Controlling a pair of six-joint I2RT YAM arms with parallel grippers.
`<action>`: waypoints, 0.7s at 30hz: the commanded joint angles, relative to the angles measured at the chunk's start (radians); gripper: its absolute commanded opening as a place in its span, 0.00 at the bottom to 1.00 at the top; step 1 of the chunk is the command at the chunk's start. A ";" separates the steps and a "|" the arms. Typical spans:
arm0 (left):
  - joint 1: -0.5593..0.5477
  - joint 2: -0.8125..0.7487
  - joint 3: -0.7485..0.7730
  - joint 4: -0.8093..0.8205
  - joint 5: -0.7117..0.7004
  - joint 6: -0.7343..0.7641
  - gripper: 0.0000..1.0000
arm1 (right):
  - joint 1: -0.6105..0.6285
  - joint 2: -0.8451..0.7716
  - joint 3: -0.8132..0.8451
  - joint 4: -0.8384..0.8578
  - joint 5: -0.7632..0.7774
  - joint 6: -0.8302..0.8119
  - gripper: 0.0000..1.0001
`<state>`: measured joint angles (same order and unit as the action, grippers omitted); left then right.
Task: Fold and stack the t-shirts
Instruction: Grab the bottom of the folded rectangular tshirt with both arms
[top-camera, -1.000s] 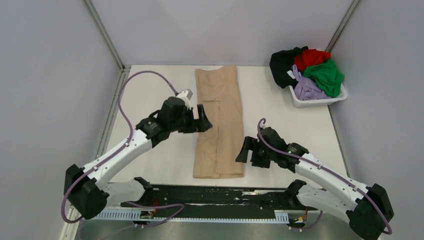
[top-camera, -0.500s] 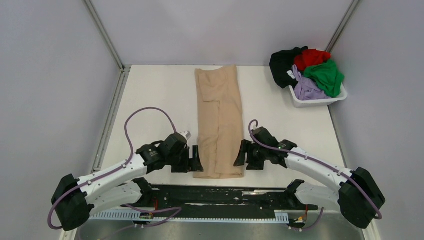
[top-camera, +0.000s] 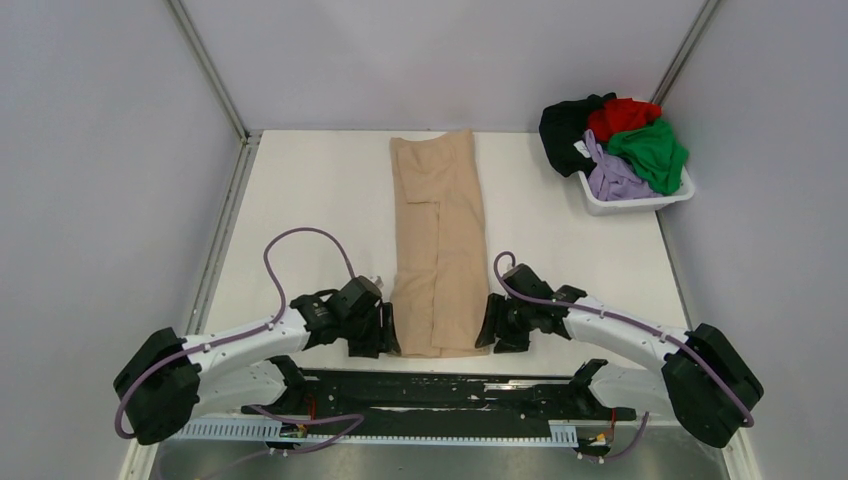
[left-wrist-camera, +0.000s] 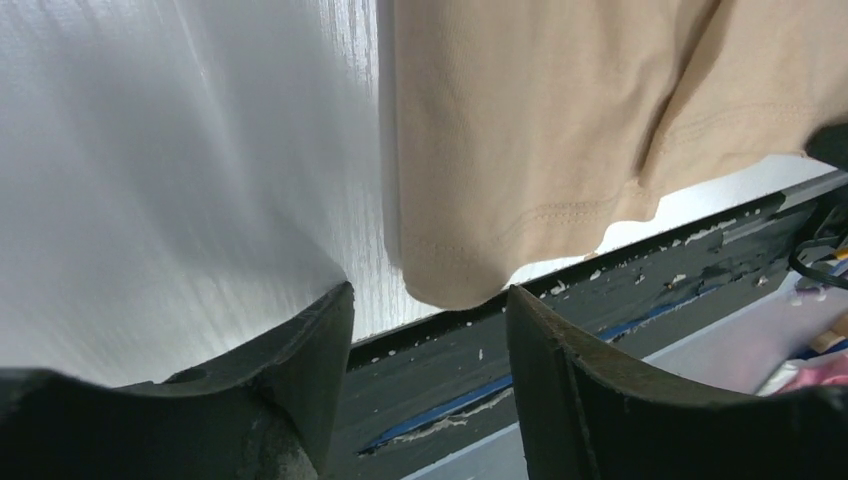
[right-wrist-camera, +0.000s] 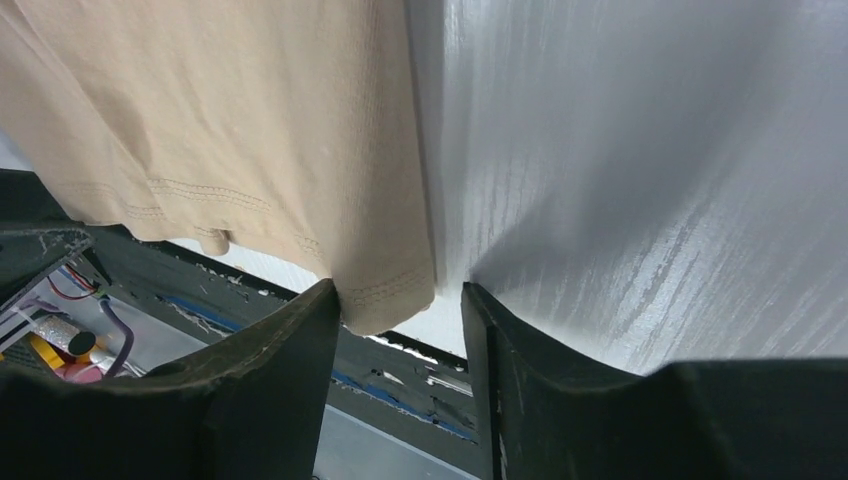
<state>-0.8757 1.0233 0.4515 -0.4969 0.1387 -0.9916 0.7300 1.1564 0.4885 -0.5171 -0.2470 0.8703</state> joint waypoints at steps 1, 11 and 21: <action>-0.009 0.065 0.015 0.090 0.007 -0.007 0.63 | 0.004 -0.001 -0.026 0.016 -0.020 0.008 0.48; -0.049 0.112 -0.008 0.157 0.015 -0.055 0.45 | 0.004 -0.001 -0.046 0.075 -0.052 0.010 0.22; -0.101 0.059 0.018 0.062 -0.030 -0.090 0.06 | 0.006 -0.056 -0.078 0.116 -0.180 -0.044 0.00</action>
<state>-0.9520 1.1366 0.4511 -0.3901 0.1406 -1.0538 0.7296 1.1477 0.4332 -0.4469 -0.3408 0.8604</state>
